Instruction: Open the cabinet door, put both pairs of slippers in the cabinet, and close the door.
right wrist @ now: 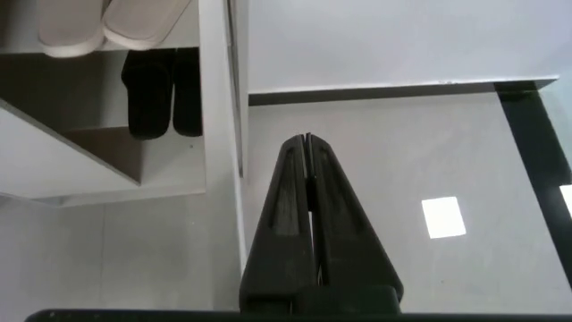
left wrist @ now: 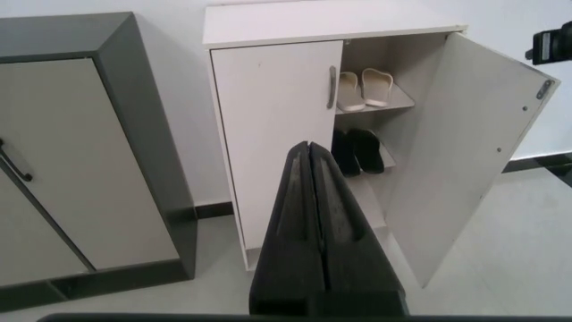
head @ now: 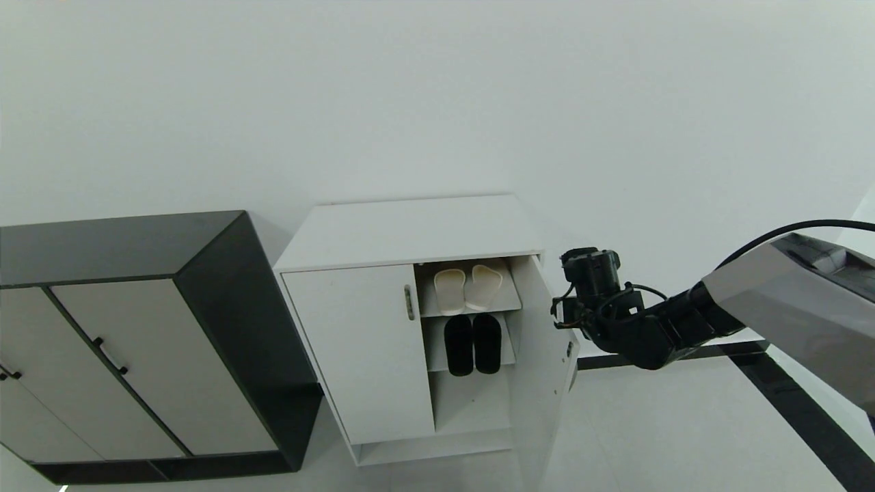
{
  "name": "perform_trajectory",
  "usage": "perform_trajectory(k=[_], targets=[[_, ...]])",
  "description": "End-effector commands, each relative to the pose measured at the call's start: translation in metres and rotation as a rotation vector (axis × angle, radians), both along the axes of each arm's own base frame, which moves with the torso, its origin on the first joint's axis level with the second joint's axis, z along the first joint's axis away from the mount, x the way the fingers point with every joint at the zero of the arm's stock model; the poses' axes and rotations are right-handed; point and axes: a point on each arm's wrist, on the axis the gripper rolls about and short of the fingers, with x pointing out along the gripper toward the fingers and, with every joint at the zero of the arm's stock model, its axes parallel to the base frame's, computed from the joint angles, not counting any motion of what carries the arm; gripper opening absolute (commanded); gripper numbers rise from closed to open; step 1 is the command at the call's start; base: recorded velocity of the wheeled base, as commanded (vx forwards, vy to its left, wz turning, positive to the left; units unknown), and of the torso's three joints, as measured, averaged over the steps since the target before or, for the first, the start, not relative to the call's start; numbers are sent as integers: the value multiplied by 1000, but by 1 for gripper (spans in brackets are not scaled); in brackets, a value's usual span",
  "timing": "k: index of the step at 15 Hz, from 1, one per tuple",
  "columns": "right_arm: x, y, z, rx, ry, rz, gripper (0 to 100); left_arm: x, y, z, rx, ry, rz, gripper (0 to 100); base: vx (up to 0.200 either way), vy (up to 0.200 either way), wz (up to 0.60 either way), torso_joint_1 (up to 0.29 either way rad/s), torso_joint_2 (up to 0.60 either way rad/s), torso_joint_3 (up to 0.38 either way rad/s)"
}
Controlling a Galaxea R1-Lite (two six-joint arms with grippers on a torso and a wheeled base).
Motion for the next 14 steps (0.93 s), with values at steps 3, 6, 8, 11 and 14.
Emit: perform_trajectory(k=[3, 6, 8, 11, 14], targets=[[-13, 22, 0, 15, 7, 55, 0, 0, 0, 0, 0, 1, 0, 0, 0, 0, 0, 0, 0, 0], [-30, 50, 1, 34, 4, 122, 0, 0, 0, 0, 0, -2, 0, 0, 0, 0, 0, 0, 0, 0], [-36, 55, 9, 51, -11, 144, 0, 0, 0, 0, -1, 0, 0, 0, 0, 0, 0, 0, 0, 0], [-47, 54, 15, 116, -5, 220, 0, 0, 0, 0, -1, 0, 0, 0, 0, 0, 0, 0, 0, 0], [-55, 51, 5, 96, -16, 271, 0, 0, 0, 0, -1, 1, 0, 0, 0, 0, 0, 0, 0, 0]])
